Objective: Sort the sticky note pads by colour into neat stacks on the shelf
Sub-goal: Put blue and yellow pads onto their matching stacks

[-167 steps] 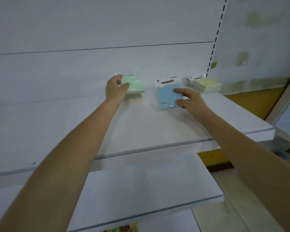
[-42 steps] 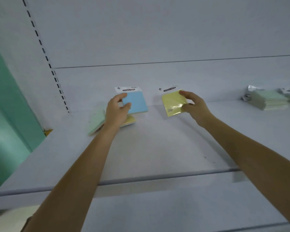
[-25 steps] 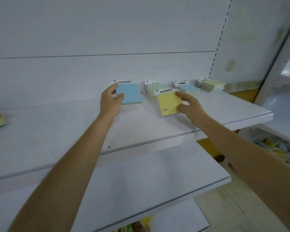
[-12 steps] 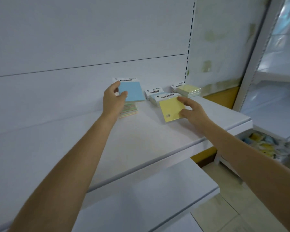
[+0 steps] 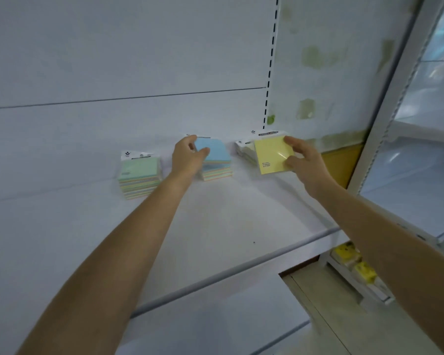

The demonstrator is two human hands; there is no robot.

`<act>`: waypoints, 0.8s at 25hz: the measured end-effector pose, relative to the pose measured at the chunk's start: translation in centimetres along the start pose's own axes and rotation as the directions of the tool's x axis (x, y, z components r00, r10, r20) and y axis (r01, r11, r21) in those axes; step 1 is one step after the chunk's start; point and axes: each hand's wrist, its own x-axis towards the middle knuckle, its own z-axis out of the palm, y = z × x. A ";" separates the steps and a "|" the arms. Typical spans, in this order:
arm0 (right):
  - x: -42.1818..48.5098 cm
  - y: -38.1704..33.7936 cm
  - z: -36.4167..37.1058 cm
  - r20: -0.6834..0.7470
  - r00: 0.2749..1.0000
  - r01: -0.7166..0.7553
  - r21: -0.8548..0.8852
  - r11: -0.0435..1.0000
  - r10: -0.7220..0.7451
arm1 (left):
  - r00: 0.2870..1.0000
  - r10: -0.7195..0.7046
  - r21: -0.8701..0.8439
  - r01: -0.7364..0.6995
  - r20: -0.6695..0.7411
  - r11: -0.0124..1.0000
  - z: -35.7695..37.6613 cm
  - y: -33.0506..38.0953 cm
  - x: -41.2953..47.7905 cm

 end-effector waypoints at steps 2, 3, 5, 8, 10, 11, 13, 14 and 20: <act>2.5 0.2 -1.3 0.017 1.000 0.019 0.044 0.999 -0.019 | 1.000 -0.002 0.156 0.004 -0.010 0.988 1.6 -0.3 0.7; 3.7 0.4 -1.9 0.026 0.999 0.036 0.047 0.998 -0.037 | 1.000 -0.015 0.237 0.020 -0.020 0.971 2.3 -0.6 1.1; 6.4 0.8 -2.6 0.034 0.997 0.067 0.035 0.997 -0.068 | 0.995 -0.079 0.346 0.096 -0.062 0.933 3.3 -0.7 1.4; 9.4 1.3 -2.4 0.069 0.995 0.068 -0.014 0.998 -0.067 | 0.977 -0.183 0.509 0.213 -0.109 0.834 3.7 -0.6 1.5; 10.6 1.3 -1.6 0.091 0.993 0.078 -0.063 0.995 -0.072 | 0.975 -0.164 0.607 0.221 -0.149 0.763 4.1 -0.2 0.9; 11.0 1.3 -1.1 0.107 0.991 0.087 -0.088 0.992 -0.077 | 0.982 -0.084 0.645 0.175 -0.170 0.744 4.3 0.0 0.5; 11.5 1.5 -0.2 0.141 0.987 0.099 -0.170 0.980 -0.075 | 0.982 0.153 0.691 -0.032 -0.114 0.722 5.0 -0.2 -0.5; 11.7 1.7 0.2 0.155 0.986 0.096 -0.212 0.972 -0.063 | 0.971 0.239 0.678 -0.161 -0.022 0.717 5.5 -0.3 -1.3; 12.5 4.0 0.9 0.186 0.981 0.019 -0.386 0.922 0.057 | 0.816 0.205 0.561 -0.531 0.541 0.635 8.0 -0.6 -4.9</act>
